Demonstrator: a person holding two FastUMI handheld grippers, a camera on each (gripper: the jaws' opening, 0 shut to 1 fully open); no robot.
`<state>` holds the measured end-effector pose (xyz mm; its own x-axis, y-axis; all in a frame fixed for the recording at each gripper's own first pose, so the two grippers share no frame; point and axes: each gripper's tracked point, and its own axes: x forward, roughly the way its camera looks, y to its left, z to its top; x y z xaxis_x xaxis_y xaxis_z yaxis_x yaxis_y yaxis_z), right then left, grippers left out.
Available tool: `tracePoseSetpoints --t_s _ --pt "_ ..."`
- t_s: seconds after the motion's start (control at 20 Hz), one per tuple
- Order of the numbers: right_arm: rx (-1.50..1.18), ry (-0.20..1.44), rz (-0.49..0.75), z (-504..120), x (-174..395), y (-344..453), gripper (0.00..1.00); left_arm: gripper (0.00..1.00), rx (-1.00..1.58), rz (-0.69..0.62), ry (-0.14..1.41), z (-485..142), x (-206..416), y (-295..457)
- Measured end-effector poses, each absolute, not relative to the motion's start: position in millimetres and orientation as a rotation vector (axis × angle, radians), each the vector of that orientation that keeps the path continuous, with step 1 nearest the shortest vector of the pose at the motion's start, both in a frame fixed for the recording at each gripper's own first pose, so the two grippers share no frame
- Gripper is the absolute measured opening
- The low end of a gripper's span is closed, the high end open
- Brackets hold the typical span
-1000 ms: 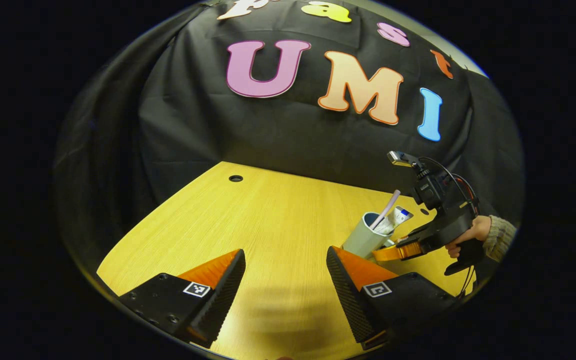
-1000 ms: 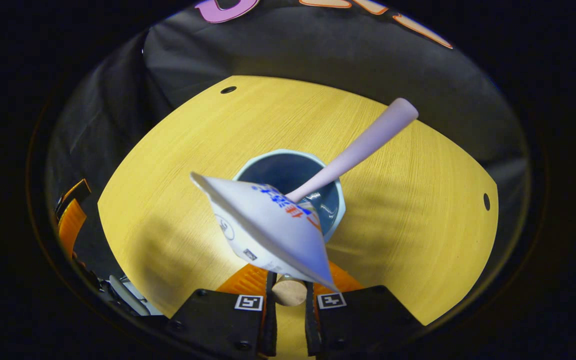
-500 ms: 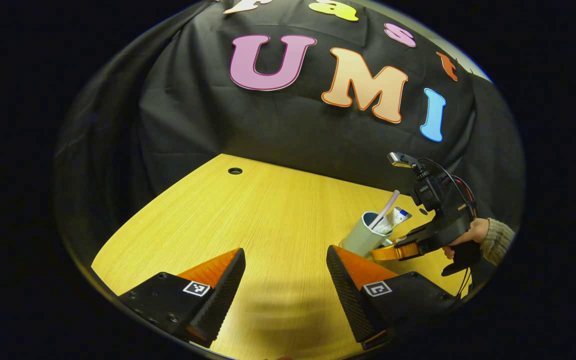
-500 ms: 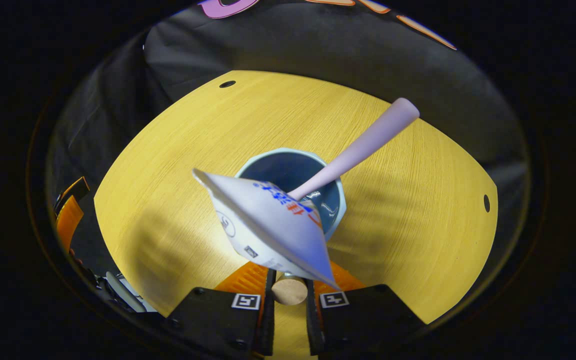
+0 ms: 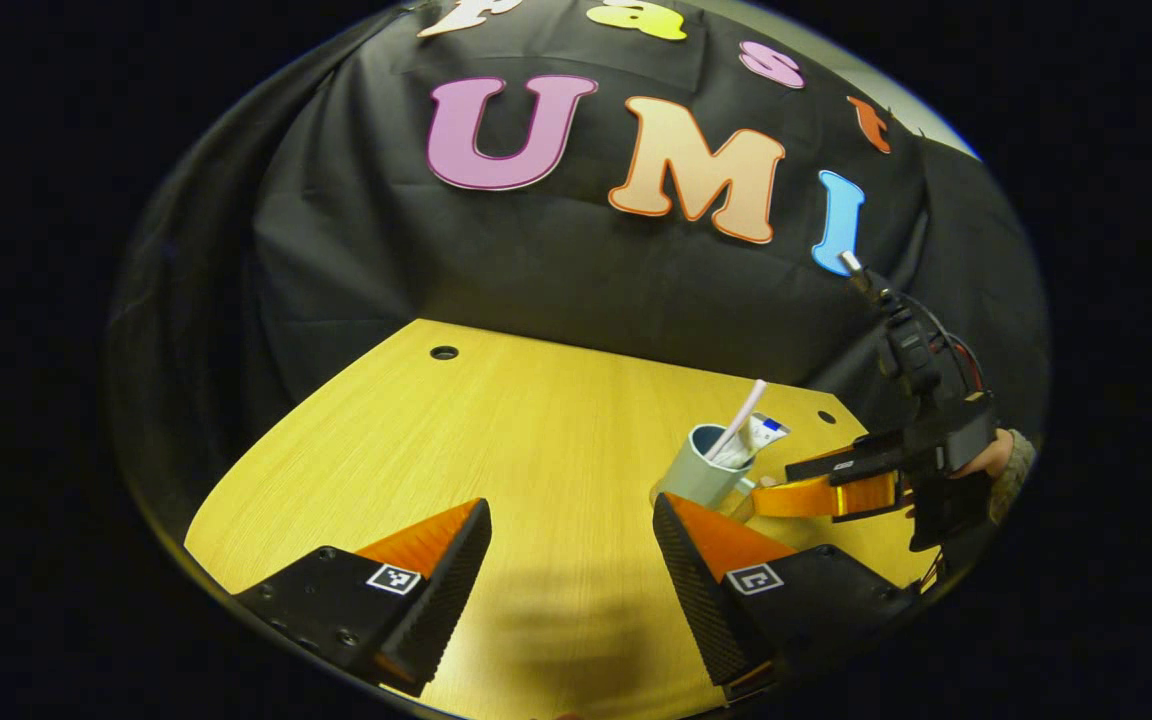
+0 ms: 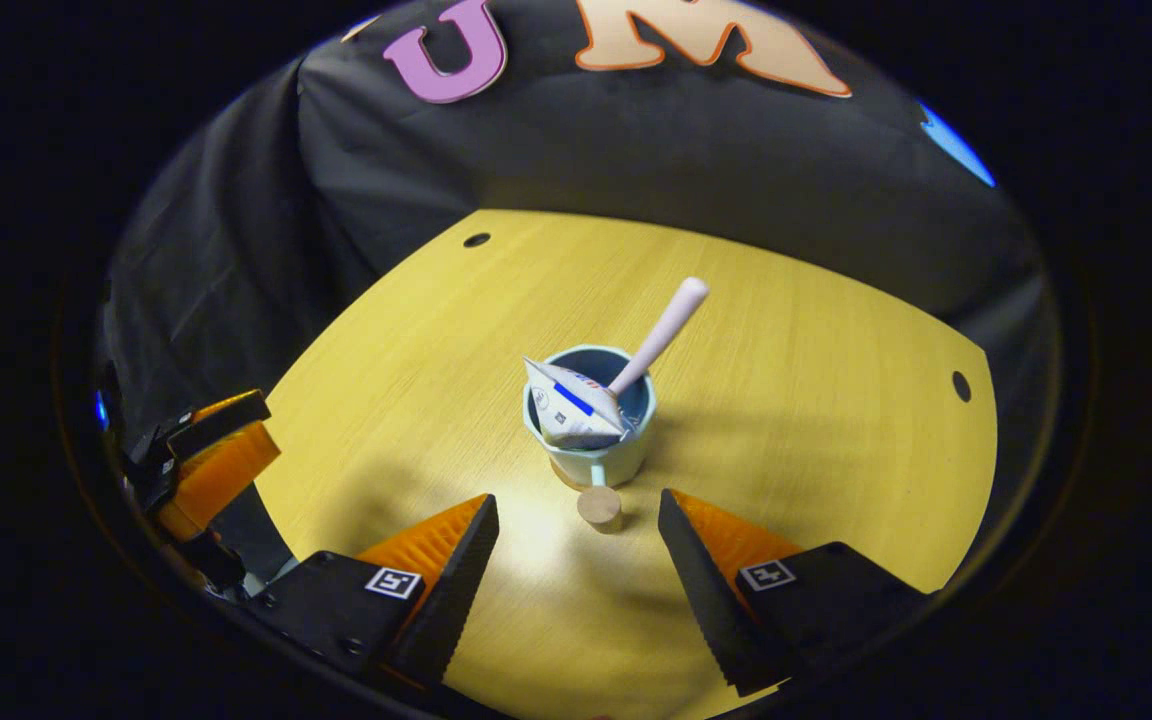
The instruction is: Put the toothbrush and toothpaste on the desktop into the cup, then pick up the cup and place it on the coaster on the desktop.
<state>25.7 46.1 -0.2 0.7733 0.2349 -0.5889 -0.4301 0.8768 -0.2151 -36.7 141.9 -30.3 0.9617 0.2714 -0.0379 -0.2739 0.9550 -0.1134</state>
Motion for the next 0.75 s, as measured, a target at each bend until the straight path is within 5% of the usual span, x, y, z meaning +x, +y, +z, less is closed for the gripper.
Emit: tracePoseSetpoints --t_s 0.45,0.75 --pt "-0.147 0.357 0.250 69 -122 -71 0.99 0.94 -0.074 0.155 0.037 -25 -24 93" --pt "-0.105 0.366 0.184 50 -128 -88 0.99 0.94 -0.041 0.110 0.043 -21 -18 79"
